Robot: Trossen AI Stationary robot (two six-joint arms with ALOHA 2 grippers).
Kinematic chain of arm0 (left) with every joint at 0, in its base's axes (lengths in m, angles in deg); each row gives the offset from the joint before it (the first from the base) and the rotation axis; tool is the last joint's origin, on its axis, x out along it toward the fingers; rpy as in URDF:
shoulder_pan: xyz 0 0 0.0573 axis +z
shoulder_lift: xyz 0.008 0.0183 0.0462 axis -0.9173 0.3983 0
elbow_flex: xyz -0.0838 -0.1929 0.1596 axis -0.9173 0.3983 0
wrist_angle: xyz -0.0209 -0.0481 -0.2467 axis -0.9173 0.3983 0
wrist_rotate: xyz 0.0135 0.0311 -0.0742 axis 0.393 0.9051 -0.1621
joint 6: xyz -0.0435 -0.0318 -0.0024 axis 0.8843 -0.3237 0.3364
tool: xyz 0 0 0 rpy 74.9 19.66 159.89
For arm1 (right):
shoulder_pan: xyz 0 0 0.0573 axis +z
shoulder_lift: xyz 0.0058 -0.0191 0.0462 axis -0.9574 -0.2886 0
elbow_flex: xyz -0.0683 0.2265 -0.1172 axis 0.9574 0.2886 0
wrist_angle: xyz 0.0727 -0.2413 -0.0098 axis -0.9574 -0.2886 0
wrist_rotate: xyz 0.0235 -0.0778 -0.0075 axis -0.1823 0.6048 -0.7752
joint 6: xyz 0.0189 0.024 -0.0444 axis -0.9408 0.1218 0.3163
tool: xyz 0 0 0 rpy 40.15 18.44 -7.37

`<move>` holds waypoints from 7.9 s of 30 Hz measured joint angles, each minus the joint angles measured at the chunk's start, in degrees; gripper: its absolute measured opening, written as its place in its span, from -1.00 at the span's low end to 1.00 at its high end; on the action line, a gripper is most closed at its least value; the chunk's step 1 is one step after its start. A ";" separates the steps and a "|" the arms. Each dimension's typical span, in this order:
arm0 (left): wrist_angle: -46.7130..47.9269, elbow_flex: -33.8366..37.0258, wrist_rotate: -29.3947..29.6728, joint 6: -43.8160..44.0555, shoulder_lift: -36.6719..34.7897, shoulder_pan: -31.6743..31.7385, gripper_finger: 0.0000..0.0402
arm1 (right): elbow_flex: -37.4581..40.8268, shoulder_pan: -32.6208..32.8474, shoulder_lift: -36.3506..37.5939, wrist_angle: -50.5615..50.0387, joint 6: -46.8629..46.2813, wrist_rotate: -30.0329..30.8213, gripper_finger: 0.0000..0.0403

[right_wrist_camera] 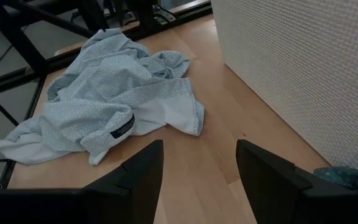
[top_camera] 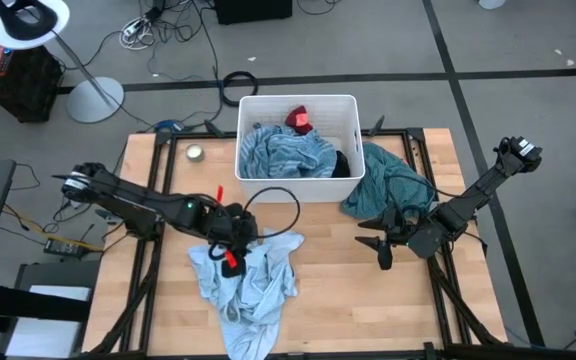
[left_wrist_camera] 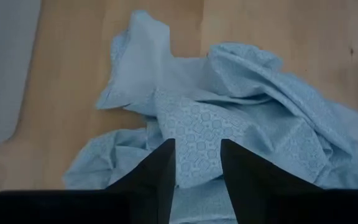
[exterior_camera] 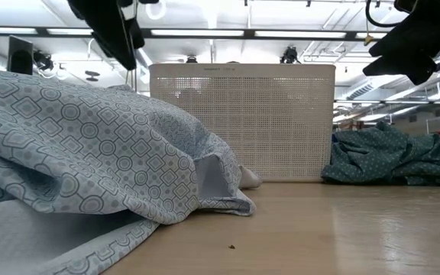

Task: Sort clothes
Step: Put the blue long sleeve into the laundry bin

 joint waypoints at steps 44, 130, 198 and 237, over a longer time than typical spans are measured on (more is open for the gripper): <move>-19.15 13.82 -2.93 3.06 -0.07 -1.01 -0.99 | 0.00 0.01 -0.02 0.89 -0.11 0.00 0.01; -15.74 -46.06 9.53 -49.72 13.14 35.06 -1.00 | 0.00 -0.16 -2.05 0.94 1.02 2.58 0.01; -3.00 -13.61 -3.62 -23.41 -8.64 18.44 -0.34 | -0.02 -2.75 -2.03 6.94 6.02 0.44 0.01; -27.38 46.29 24.48 -8.14 -32.27 12.04 -0.99 | -16.15 -22.61 -44.08 8.43 -3.34 -9.38 -0.99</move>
